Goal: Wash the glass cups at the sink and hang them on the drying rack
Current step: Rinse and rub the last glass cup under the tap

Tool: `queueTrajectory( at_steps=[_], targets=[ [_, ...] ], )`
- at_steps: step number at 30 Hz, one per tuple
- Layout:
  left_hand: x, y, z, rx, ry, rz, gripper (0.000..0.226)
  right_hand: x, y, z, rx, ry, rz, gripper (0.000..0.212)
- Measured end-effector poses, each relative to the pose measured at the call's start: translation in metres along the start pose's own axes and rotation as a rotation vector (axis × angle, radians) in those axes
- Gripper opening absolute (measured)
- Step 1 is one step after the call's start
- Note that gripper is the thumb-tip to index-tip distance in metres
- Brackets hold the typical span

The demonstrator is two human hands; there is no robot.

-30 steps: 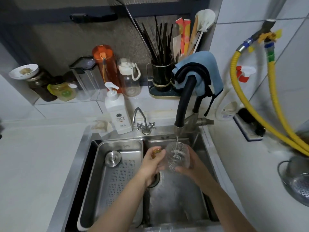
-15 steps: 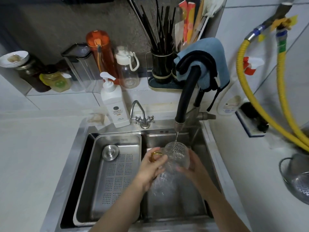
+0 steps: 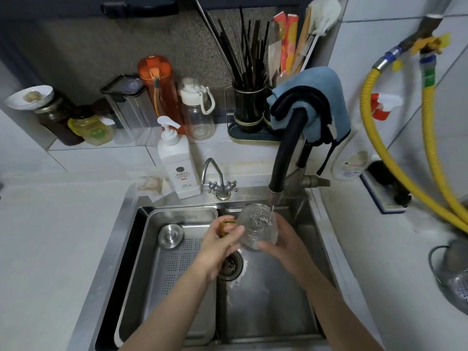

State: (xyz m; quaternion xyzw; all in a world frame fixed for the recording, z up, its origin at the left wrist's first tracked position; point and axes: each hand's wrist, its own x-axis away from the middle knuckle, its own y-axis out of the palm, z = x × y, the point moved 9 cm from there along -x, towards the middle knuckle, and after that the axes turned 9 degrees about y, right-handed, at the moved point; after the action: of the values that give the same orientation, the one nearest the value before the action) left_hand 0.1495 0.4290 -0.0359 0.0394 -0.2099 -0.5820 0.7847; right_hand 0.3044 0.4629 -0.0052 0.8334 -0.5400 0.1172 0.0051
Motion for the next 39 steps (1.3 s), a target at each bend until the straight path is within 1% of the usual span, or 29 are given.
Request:
queueTrajectory(
  at_steps=[2, 4, 8, 11, 13, 17, 20, 22, 24, 26, 28, 31, 35, 39],
  targets=[
    [-0.006, 0.006, 0.006, -0.001, 0.018, -0.010, 0.036, -0.008, -0.006, -0.006, -0.019, -0.003, 0.009, 0.054],
    [-0.007, 0.022, 0.005, 0.008, 0.013, -0.031, 0.031, -0.010, -0.020, -0.004, -0.056, 0.017, 0.024, 0.054],
    [0.006, 0.024, -0.013, 0.002, -0.042, -0.034, 0.033, 0.005, -0.027, 0.021, -0.064, 0.042, 0.018, 0.068],
    [0.010, 0.001, -0.013, -0.032, -0.059, -0.025, 0.035, 0.005, -0.007, 0.027, -0.039, 0.016, 0.000, 0.063],
    [0.006, -0.005, -0.004, -0.024, -0.030, -0.015, 0.034, -0.002, 0.002, 0.017, -0.024, 0.014, -0.010, 0.059],
    [-0.001, 0.018, 0.001, -0.008, -0.012, -0.006, 0.028, -0.007, -0.018, 0.005, -0.079, 0.024, 0.016, 0.054],
    [0.005, 0.022, -0.017, -0.022, -0.055, -0.018, 0.029, 0.009, -0.024, 0.016, -0.076, 0.037, 0.014, 0.065],
    [0.012, 0.011, -0.021, -0.033, -0.069, -0.021, 0.034, 0.014, -0.018, 0.028, -0.076, 0.064, 0.030, 0.061],
    [0.013, 0.001, -0.016, -0.026, -0.054, -0.019, 0.037, 0.012, -0.007, 0.023, -0.029, 0.043, 0.031, 0.057],
    [0.007, -0.003, -0.009, -0.040, -0.024, 0.004, 0.034, 0.004, -0.004, 0.013, 0.011, 0.032, 0.035, 0.052],
    [0.000, 0.007, -0.005, -0.081, -0.021, 0.009, 0.031, 0.000, -0.013, 0.005, -0.025, 0.019, 0.052, 0.046],
    [-0.001, 0.022, -0.017, -0.169, -0.051, -0.035, 0.028, 0.006, -0.029, 0.009, -0.021, 0.012, 0.094, 0.038],
    [0.007, 0.010, -0.031, -0.089, -0.093, -0.014, 0.036, 0.013, -0.017, 0.018, 0.023, 0.030, 0.082, 0.039],
    [0.000, 0.003, -0.030, -0.131, -0.125, -0.001, 0.043, 0.008, -0.007, 0.018, 0.039, 0.080, 0.010, 0.041]
  ],
)
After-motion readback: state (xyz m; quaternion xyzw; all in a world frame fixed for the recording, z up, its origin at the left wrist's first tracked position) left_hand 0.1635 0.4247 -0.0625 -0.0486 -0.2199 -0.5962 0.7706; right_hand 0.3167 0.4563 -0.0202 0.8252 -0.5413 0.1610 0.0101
